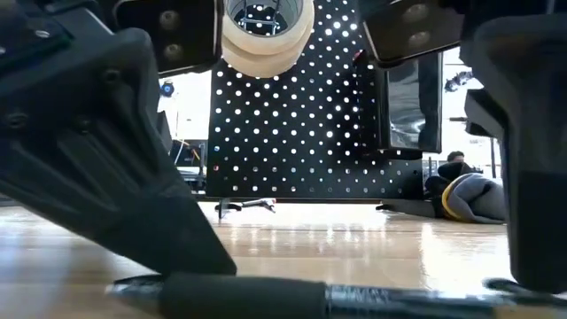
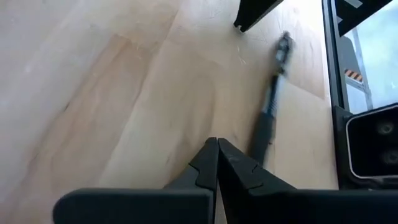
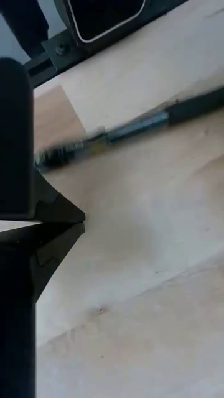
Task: Hang tools onto peg board
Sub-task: Hang the black ballpoint pen onto the pegboard
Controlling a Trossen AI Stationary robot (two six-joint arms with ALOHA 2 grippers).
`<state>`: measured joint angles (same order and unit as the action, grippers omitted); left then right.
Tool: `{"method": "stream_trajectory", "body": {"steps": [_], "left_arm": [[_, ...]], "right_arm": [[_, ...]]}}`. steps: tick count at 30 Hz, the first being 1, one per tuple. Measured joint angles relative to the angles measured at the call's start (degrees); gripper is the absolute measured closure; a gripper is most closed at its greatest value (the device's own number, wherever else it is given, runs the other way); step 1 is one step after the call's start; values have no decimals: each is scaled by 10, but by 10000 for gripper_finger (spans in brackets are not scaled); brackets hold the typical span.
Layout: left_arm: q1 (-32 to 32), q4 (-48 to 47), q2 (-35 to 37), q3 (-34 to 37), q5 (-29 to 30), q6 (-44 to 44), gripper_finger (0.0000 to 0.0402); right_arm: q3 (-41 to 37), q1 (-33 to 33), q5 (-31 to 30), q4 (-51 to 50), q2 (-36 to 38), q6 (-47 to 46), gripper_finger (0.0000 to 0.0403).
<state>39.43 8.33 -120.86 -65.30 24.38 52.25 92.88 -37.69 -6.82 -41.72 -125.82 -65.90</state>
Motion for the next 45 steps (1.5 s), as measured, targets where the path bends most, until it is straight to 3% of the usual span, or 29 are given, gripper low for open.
{"method": "stream_trajectory", "body": {"steps": [12, 19, 24, 28, 37, 40, 45], "left_arm": [[-13, -40, 30, 2, -9, -65, 402], [15, -147, 68, 2, 14, -92, 402], [26, -117, 54, 2, 23, -105, 402], [15, -100, 50, 2, 22, -116, 401], [-6, -88, 50, 2, 18, -120, 402], [-8, -78, 50, 1, 18, -119, 401], [-3, -67, 36, 0, 16, -107, 402]], "right_arm": [[0, -2, -39, -11, 20, -8, 403], [1, -65, -45, 80, 47, 23, 403], [1, -90, -52, 101, 43, -11, 394], [0, -81, -53, 97, 37, 7, 343], [1, -68, -54, 132, -5, 93, 165], [0, -63, -64, 118, -19, 112, 139], [4, -59, -71, 107, -40, 116, 134]]}}
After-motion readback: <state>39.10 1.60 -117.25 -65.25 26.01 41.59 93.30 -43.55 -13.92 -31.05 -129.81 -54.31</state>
